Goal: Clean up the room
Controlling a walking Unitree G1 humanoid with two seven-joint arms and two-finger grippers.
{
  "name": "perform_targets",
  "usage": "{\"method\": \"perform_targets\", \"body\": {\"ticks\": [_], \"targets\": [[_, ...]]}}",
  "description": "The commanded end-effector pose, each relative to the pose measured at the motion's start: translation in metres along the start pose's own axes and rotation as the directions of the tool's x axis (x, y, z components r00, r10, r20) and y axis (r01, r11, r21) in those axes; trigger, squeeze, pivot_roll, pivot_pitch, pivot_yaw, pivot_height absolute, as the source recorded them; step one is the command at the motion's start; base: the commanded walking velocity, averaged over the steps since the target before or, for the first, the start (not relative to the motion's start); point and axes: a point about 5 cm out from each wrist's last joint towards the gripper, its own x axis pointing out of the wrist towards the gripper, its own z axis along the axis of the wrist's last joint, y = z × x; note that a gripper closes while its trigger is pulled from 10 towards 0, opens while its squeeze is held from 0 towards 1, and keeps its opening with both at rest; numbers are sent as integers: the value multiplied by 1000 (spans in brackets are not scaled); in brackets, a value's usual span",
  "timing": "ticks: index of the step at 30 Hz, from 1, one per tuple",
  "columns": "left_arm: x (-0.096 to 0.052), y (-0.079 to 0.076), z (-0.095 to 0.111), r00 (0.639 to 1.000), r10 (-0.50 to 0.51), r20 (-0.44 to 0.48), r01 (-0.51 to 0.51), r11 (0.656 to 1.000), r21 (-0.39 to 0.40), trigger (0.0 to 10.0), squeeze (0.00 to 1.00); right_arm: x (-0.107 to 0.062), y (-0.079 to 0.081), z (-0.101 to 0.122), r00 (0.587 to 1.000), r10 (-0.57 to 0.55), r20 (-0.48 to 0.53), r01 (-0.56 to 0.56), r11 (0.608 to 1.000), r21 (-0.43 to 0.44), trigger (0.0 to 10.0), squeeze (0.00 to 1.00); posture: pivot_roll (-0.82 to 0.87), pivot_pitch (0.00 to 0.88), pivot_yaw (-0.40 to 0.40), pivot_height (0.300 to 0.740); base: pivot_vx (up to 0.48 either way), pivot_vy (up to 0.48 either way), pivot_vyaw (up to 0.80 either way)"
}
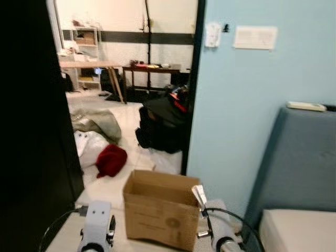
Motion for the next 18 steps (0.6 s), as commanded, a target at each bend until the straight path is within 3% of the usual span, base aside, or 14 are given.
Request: {"method": "perform_targets", "body": {"ticks": [1,13,18], "targets": [[0,2,0,1000,3,-1,-3,1000,0,10000,0,-1,1,-4,1000,-3,-15,3,1000,19,10000,0,-11,44,-37,740,386,0,0],[0,1,0,1000,-4,-3,4,1000,1,10000,0,-2,3,-4,1000,12,-8,-11,998,61,10000,0,-11,37,-35,740,386,0,0],[-1,2,-1,1000,-4,-3,4,1000,3,10000,0,-3,4,-5,1000,27,-9,-26,998,56,10000,0,-13,38,-34,740,371,0,-800]]}}
